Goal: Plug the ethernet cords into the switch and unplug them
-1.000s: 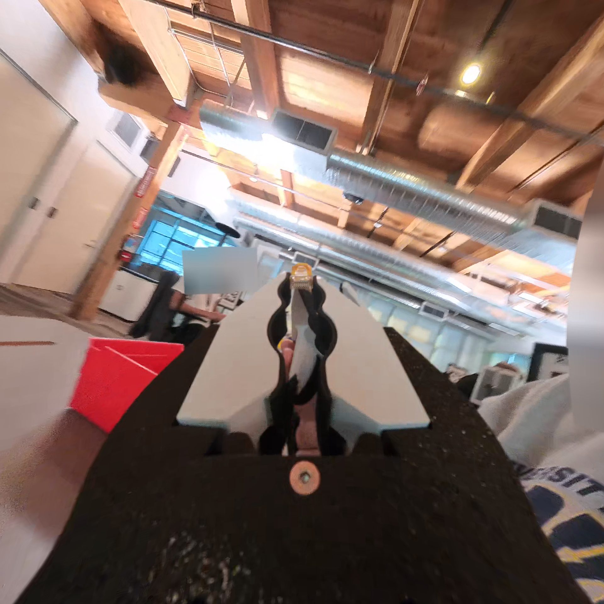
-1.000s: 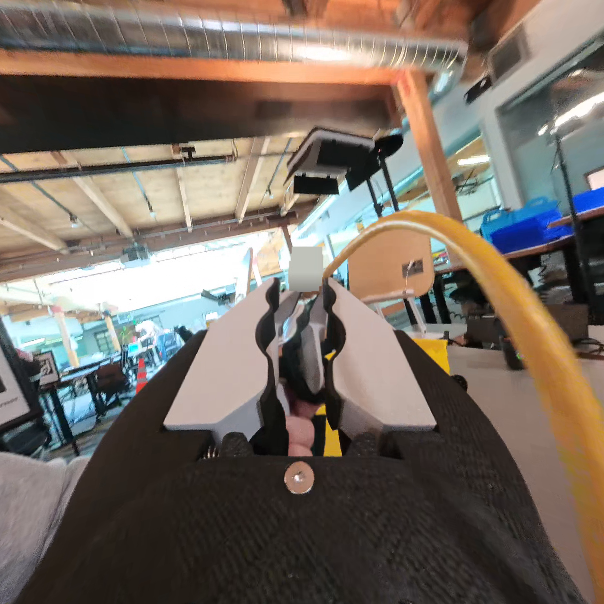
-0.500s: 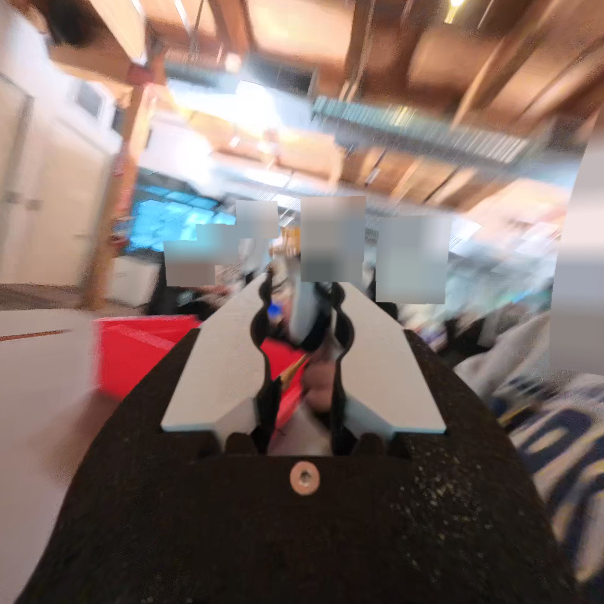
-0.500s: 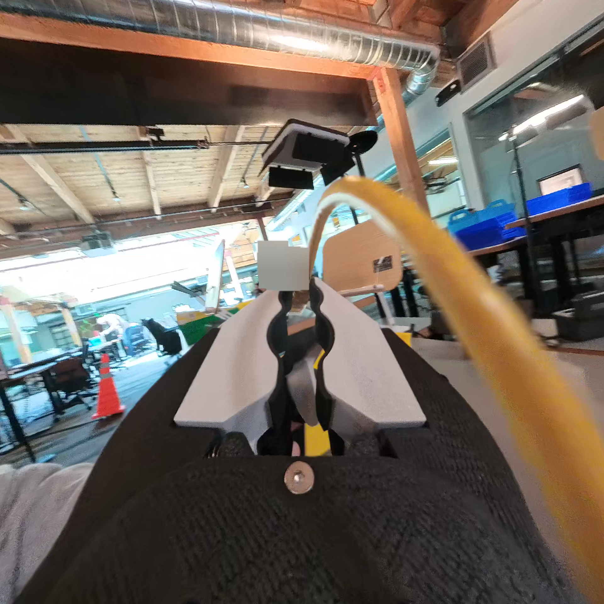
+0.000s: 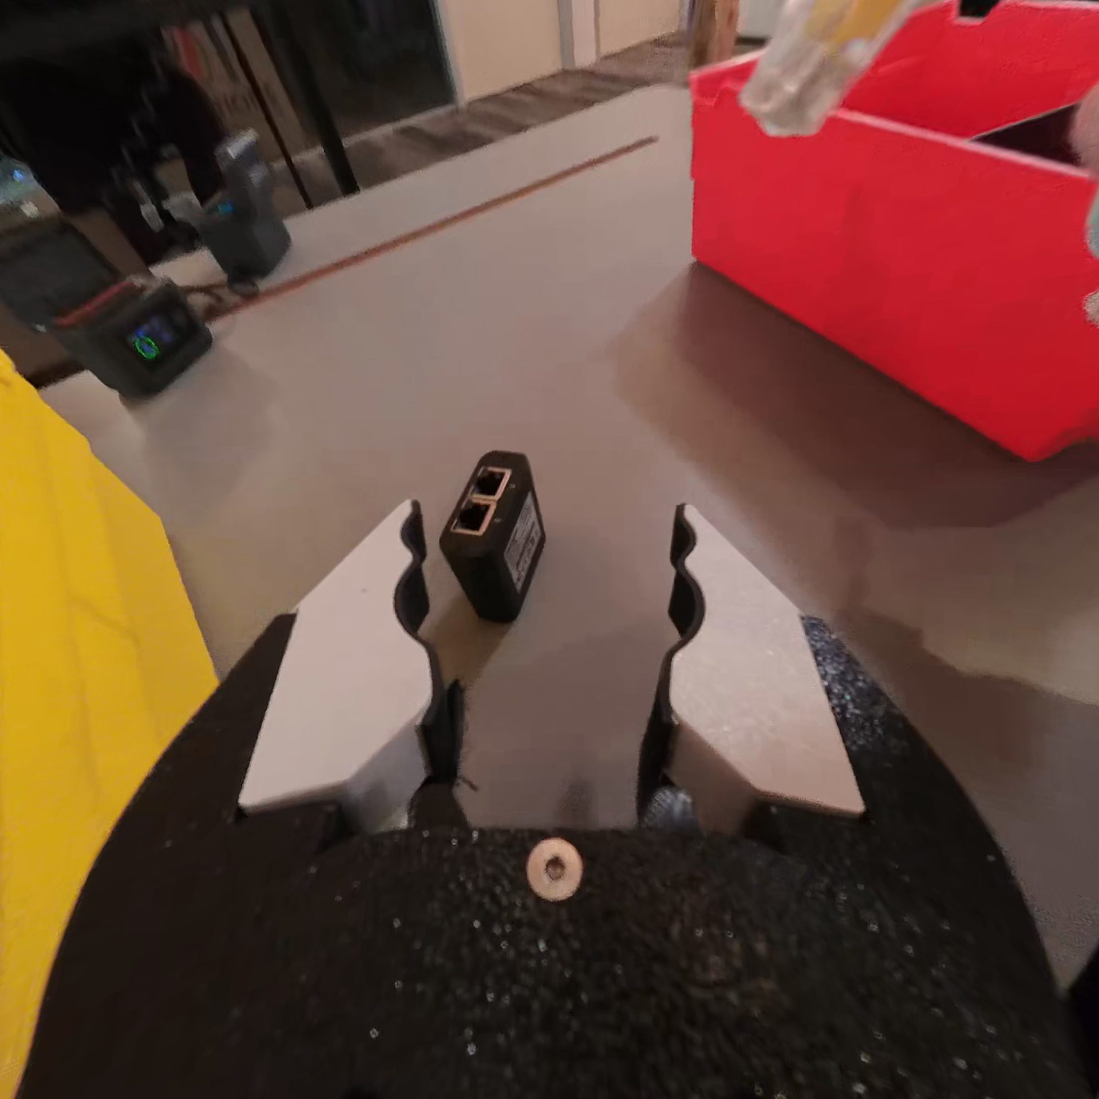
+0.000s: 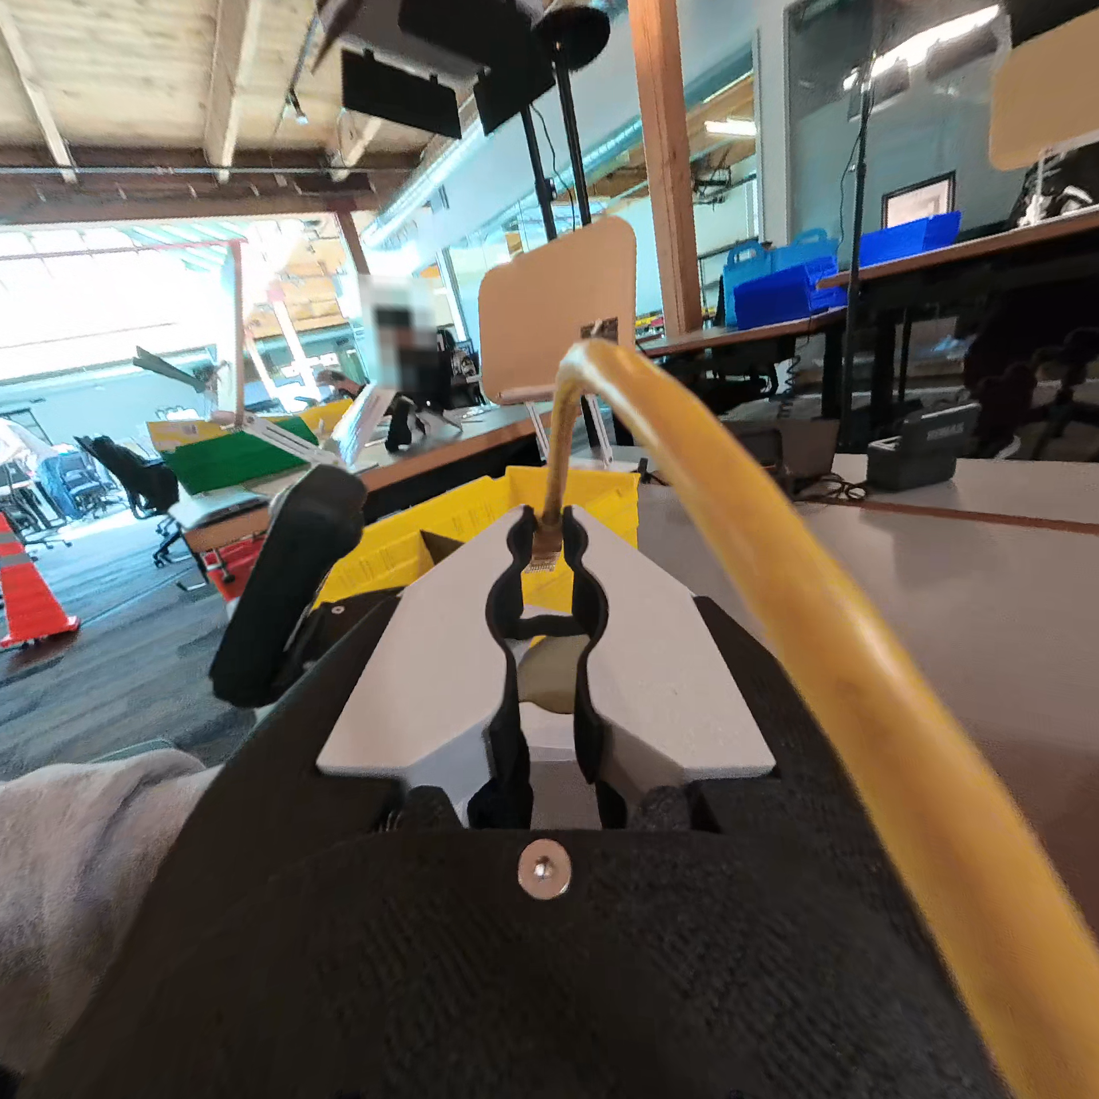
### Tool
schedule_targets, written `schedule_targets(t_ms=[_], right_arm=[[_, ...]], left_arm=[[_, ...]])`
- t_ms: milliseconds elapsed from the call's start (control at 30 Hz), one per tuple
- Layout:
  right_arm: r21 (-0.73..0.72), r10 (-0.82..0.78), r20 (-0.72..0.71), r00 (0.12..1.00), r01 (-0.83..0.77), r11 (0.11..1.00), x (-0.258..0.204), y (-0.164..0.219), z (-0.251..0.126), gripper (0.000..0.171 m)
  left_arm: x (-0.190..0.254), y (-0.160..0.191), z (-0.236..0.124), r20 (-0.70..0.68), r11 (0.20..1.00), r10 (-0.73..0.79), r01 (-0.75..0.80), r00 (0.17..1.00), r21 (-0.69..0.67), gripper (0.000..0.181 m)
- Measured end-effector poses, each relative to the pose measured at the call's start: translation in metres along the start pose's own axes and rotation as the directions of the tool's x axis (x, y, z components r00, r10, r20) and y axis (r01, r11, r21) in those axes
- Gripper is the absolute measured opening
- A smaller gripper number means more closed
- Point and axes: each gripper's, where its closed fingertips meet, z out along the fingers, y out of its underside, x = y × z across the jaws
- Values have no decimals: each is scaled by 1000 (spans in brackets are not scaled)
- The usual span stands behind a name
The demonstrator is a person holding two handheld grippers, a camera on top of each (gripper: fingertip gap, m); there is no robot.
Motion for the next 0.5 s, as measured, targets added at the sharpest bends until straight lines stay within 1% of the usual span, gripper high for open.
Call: schedule_targets(t_ms=[67, 167, 233, 333, 433, 500], right_arm=[[-25, -7, -8, 1000, 7, 1000, 3, 8, 7, 7], [-63, -28, -18, 999, 27, 998, 7, 19, 19, 7], [-97, -45, -29, 999, 42, 994, 12, 29, 27, 7], [-112, -19, -39, 999, 15, 994, 21, 40, 36, 7], [-130, -21, -52, 998, 14, 991, 32, 51, 44, 7], [-146, -19, -65, 998, 10, 989, 40, 58, 49, 7]], left_arm=[[-1, 13, 10, -26, 997, -13, 11, 1000, -72, 77], [-6, 30, 25, -11, 988, 13, -14, 1000, -156, 76], [-12, 33, 32, 4, 987, -2, 3, 1000, -160, 75], [-21, 25, 39, 18, 993, 8, -6, 1000, -122, 71], [-25, 29, 50, -4, 986, 24, -25, 1000, -165, 66], [-30, 31, 54, -2, 982, 48, -48, 999, -182, 60]])
